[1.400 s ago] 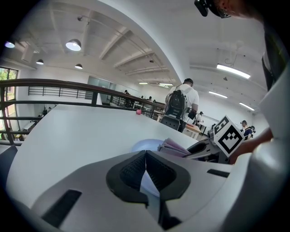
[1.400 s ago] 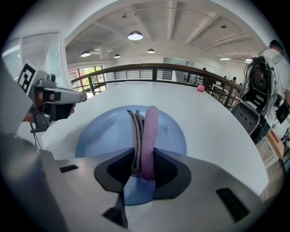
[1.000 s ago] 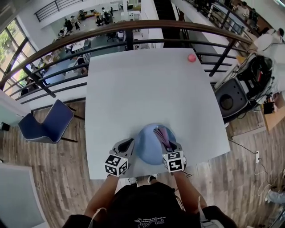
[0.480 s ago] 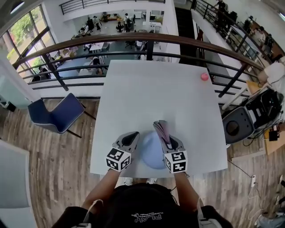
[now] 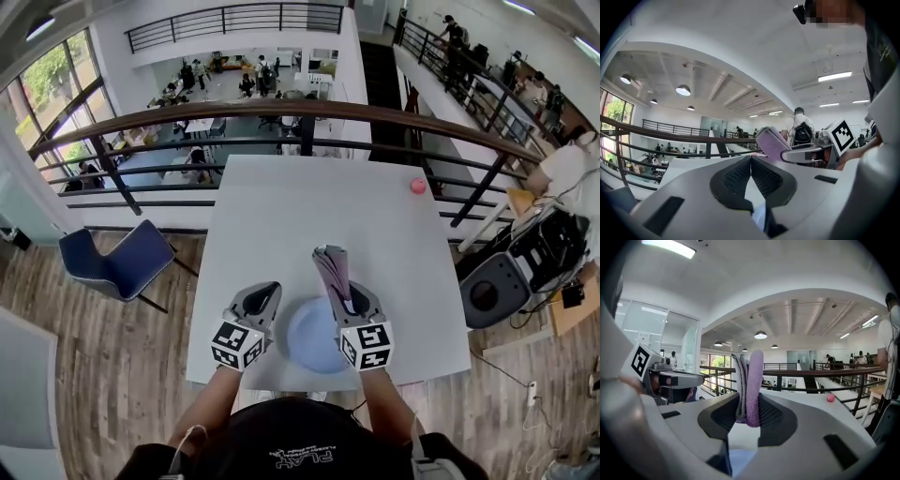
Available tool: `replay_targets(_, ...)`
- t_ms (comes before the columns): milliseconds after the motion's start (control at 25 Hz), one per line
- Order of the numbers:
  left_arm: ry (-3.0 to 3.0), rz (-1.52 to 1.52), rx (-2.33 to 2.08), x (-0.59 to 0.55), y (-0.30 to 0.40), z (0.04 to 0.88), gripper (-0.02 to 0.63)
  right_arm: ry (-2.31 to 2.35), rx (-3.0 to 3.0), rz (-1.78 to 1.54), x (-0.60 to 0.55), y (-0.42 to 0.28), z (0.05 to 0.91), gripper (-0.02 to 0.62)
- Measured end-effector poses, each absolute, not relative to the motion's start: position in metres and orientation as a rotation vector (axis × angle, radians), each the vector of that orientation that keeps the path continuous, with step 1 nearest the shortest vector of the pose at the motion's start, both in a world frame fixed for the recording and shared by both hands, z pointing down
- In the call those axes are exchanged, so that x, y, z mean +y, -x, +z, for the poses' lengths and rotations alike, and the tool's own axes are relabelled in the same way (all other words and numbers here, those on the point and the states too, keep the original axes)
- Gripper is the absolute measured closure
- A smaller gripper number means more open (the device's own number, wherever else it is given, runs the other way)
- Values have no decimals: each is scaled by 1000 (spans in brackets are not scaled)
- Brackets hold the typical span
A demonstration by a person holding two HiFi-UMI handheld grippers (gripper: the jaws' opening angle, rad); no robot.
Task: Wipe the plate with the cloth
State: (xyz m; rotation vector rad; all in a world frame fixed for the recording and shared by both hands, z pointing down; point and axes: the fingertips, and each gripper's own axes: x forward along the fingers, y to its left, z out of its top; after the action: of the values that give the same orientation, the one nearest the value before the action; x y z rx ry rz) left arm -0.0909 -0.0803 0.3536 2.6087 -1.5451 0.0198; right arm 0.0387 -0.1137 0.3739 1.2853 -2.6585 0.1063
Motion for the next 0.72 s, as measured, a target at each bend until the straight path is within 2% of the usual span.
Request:
replay_targets(440, -2634, -7, -1541, -84, 106, 345, 592, -1318, -2679, 66, -116, -27, 363, 485)
replay_targets(720, -2637, -3, -1536, -86, 84, 330, 592, -1300, -2696, 42, -113, -42, 344, 485)
